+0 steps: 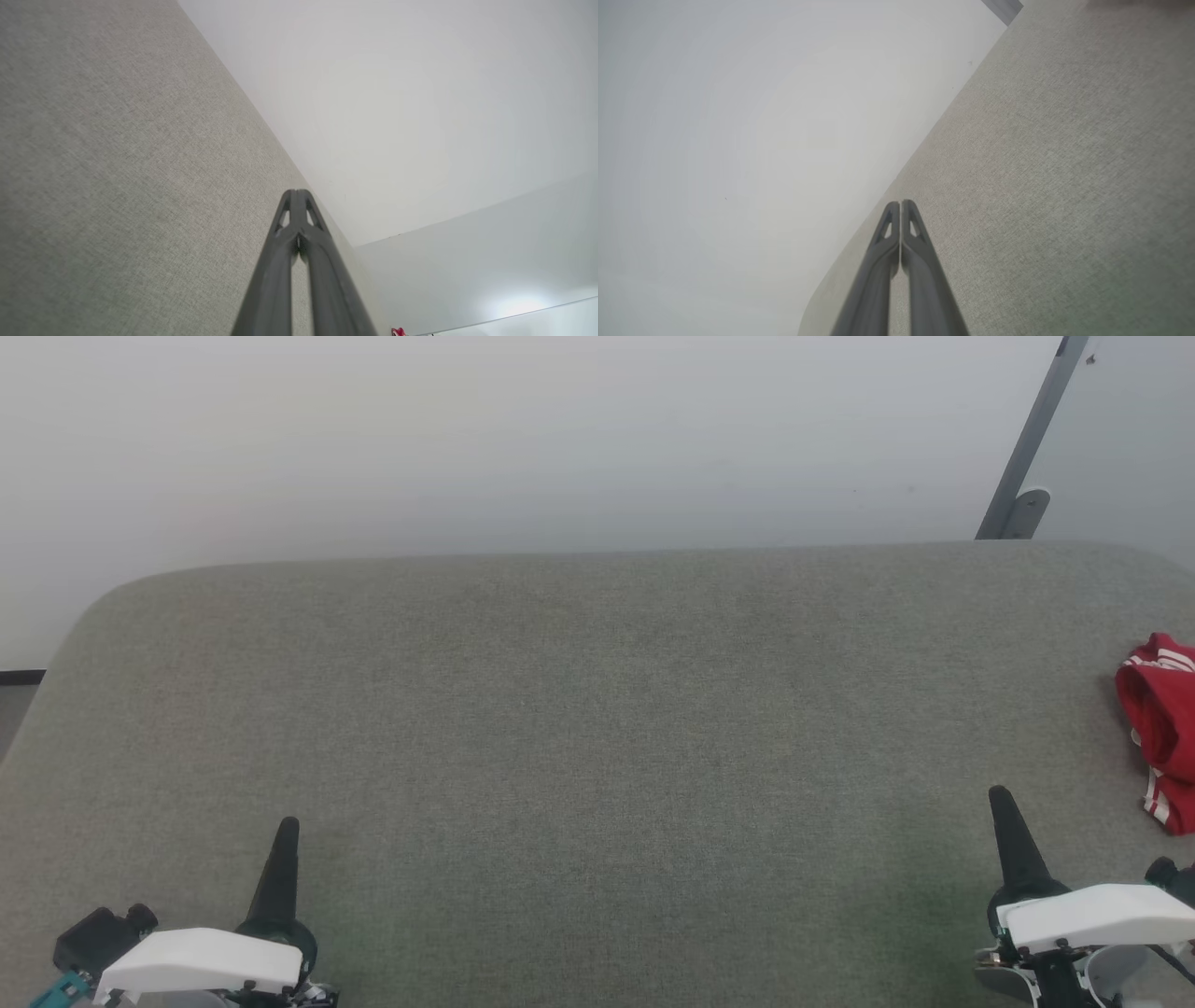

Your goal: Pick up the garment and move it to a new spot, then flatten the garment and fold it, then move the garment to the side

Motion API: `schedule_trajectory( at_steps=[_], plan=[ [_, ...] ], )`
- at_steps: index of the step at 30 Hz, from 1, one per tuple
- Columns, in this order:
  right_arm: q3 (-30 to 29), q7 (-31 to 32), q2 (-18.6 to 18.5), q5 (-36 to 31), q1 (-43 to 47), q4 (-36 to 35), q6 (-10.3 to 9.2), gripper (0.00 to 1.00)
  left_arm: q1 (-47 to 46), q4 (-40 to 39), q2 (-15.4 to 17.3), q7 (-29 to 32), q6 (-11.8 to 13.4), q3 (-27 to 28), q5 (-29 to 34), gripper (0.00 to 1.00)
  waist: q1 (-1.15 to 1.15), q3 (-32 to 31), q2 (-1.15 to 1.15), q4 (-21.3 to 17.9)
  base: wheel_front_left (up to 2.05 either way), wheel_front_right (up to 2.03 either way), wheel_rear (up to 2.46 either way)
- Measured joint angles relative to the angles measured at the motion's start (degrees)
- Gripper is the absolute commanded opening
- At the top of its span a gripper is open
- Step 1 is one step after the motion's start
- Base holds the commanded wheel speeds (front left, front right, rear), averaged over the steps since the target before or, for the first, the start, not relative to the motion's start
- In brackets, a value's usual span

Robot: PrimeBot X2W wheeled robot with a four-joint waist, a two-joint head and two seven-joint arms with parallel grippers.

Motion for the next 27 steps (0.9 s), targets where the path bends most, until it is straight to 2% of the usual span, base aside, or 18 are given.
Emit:
schedule_trajectory(
  at_steps=[27],
  plan=[
    [0.5, 3.6, 0.4, 14.5, -1.2, -0.6, 0.0, 0.0, -2.2, -0.4, -1.6, 3.6, 0.0, 0.0, -12.4, 0.0, 0.0, 0.4, 0.0, 0.0, 0.0, 0.0, 0.0]
  ],
)
